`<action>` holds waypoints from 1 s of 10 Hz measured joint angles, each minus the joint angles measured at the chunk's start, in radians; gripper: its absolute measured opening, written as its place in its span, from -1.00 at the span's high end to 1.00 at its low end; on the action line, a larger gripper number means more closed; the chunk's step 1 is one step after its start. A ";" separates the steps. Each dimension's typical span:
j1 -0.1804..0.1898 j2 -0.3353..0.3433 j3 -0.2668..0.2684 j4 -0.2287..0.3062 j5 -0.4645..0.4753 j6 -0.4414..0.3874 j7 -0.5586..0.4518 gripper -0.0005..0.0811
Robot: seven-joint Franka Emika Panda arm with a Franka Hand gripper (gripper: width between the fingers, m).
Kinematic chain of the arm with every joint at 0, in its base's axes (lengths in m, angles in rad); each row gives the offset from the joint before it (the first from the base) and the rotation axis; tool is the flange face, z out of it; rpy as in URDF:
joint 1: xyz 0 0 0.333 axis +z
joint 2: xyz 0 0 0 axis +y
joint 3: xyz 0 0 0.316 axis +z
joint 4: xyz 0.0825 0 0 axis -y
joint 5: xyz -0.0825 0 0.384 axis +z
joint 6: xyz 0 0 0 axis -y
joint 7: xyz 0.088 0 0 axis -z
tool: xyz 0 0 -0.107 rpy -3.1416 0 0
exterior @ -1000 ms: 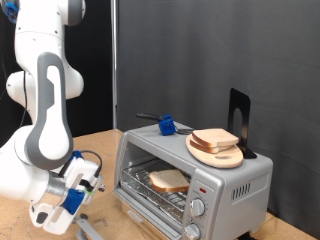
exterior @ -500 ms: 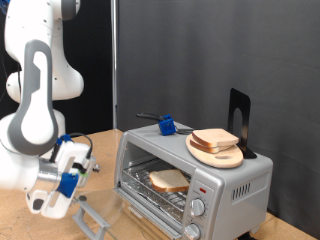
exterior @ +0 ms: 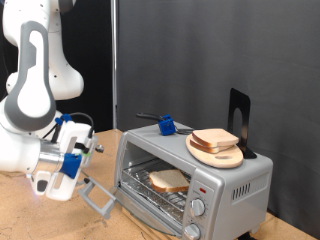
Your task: Make a piece of toast with the oven
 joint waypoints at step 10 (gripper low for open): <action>0.086 -0.254 0.158 -0.124 0.157 0.016 0.106 -0.68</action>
